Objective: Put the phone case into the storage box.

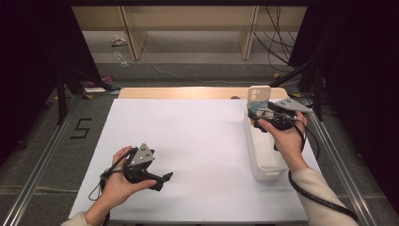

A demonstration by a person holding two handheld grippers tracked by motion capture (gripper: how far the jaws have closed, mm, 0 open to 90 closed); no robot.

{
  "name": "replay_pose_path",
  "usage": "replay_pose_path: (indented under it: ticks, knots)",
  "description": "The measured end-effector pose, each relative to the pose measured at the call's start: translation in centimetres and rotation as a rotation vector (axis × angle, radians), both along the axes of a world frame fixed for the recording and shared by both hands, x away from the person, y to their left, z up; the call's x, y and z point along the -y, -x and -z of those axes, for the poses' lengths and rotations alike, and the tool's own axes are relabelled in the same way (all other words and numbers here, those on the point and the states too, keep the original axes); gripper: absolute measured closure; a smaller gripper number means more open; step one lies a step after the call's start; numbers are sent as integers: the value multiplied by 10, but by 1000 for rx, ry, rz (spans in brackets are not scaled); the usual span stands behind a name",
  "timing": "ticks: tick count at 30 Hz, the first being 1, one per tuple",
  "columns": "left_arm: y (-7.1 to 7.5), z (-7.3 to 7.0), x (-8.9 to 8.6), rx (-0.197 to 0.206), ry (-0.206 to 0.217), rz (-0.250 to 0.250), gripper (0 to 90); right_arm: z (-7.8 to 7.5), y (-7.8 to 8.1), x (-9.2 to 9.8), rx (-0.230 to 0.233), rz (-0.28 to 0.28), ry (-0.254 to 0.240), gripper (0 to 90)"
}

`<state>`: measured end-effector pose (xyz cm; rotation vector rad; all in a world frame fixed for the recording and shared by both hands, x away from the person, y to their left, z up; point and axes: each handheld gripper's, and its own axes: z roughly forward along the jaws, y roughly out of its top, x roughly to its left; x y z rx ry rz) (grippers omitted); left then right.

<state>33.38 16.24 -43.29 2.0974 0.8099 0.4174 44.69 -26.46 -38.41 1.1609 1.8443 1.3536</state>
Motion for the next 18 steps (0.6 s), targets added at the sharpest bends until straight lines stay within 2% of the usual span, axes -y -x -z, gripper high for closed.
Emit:
replay_pose_path:
  ticks: [18]
  knots:
    - [-1,-1,-1,2,5,-6,0,2,21,3,-17,-71,4,149]
